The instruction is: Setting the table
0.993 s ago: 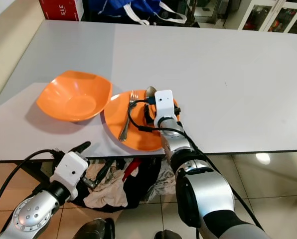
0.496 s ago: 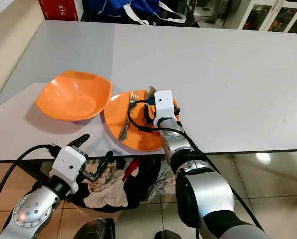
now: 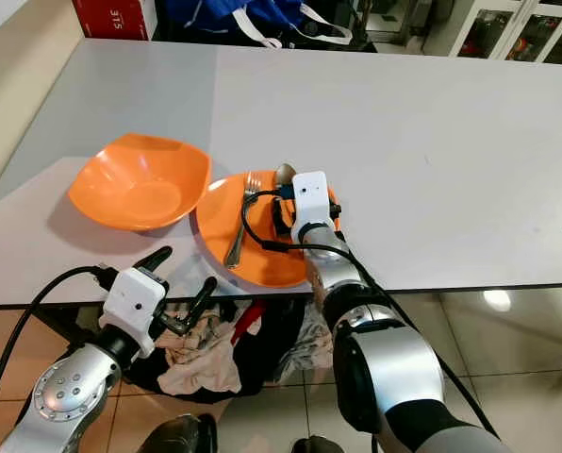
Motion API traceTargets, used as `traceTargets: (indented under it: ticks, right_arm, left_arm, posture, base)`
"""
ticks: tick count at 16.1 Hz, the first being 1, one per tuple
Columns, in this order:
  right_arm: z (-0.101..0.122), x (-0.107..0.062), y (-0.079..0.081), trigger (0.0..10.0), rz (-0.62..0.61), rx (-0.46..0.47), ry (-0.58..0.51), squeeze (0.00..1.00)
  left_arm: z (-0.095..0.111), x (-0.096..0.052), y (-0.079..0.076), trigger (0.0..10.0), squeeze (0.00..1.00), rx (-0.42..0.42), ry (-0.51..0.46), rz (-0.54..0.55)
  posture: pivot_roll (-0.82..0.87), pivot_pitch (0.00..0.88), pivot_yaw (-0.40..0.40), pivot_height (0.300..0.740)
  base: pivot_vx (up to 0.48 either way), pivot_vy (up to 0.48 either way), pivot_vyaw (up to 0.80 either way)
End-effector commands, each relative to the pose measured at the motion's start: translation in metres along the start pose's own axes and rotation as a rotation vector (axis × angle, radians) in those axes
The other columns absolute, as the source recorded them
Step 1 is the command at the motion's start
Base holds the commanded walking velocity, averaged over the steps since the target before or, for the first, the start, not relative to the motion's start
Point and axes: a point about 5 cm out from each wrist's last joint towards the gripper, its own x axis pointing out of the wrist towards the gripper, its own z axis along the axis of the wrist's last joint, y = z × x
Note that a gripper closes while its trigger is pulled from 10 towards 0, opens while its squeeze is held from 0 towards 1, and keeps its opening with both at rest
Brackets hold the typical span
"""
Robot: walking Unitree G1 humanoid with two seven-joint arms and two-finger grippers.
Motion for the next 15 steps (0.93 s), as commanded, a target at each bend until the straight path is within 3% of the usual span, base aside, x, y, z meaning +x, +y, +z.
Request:
traceTargets:
  ticks: [1, 9, 10, 11, 15]
  right_arm:
    - [-0.009, -0.003, -0.001, 10.0, 0.005, -0.019, 0.017, 1.0]
    - [-0.007, -0.004, 0.003, 10.0, 0.008, -0.031, -0.023, 1.0]
    - [-0.005, -0.003, 0.003, 10.0, 0.004, -0.032, -0.037, 0.59]
    - [-0.003, -0.003, 0.002, 10.0, 0.001, -0.024, -0.045, 0.0]
    - [-0.002, -0.003, 0.0, 10.0, -0.005, -0.008, -0.048, 0.0]
  left_arm:
    - [0.0, -0.001, -0.004, 10.0, 0.0, -0.001, 0.006, -0.003]
    - [-0.002, 0.0, -0.002, 10.0, 0.0, 0.004, 0.015, -0.006]
    - [-0.002, 0.0, -0.002, 10.0, 0.0, 0.004, 0.015, -0.006]
    - [-0.002, 0.001, -0.001, 10.0, 0.0, 0.005, 0.014, -0.006]
    - [-0.002, 0.003, -0.003, 10.0, 0.0, 0.003, 0.014, -0.016]
  posture:
    - [0.13, 0.11, -0.061, 0.74]
    - [0.13, 0.086, -0.059, 0.74]
    - [0.13, 0.085, -0.059, 0.74]
    - [0.12, 0.081, -0.06, 0.74]
    - [0.12, 0.082, -0.057, 0.74]
  base:
    - [0.0, 0.0, 0.0]
    - [0.0, 0.0, 0.0]
    - [0.0, 0.0, 0.0]
    - [0.0, 0.0, 0.0]
    - [0.0, 0.0, 0.0]
